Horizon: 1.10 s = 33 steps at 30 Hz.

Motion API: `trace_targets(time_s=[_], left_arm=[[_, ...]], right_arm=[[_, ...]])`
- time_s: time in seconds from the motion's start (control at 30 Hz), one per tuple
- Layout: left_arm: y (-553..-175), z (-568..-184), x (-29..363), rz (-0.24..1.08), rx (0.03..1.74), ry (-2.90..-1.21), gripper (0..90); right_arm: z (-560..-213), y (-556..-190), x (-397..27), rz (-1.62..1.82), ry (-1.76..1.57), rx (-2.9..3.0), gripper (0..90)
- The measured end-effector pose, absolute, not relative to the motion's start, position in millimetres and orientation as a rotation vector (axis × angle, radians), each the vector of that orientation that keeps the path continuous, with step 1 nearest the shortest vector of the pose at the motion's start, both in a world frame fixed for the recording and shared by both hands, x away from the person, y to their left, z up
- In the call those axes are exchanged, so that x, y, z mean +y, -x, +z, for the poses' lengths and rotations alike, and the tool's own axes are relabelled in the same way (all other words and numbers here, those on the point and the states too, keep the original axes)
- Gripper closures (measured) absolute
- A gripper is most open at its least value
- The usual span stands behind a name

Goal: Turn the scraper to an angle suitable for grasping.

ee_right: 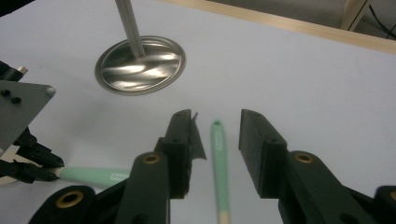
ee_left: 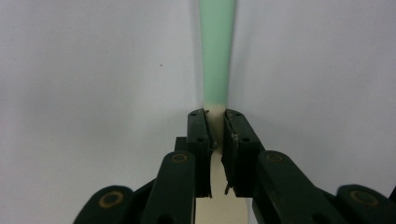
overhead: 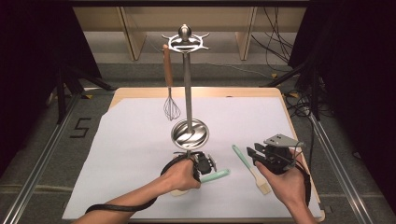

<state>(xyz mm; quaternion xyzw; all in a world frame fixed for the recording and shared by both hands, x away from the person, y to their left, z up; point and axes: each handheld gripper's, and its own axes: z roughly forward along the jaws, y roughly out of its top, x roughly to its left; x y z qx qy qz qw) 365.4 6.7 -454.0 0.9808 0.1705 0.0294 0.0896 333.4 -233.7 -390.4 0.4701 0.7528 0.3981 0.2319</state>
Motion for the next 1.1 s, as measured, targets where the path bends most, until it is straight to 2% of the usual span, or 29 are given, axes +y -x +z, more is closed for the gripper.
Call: trace_targets(time_s=[0.27,0.7,1.1], left_arm=[[-363.2,-438.9,20.4,0.102,0.538,-2.747,81.0],[-357.0,-405.1,41.2,0.266,0.621,-2.335,80.9],[-354.9,-396.3,48.5,0.308,0.659,-2.25,80.9]], right_arm=[[-388.9,-332.0,-233.4,1.1,-1.352,2.063,64.8],[-380.5,-331.3,-219.4,1.286,-1.362,2.017,59.5],[-373.1,-334.8,-182.6,1.428,-1.353,2.043,56.1]])
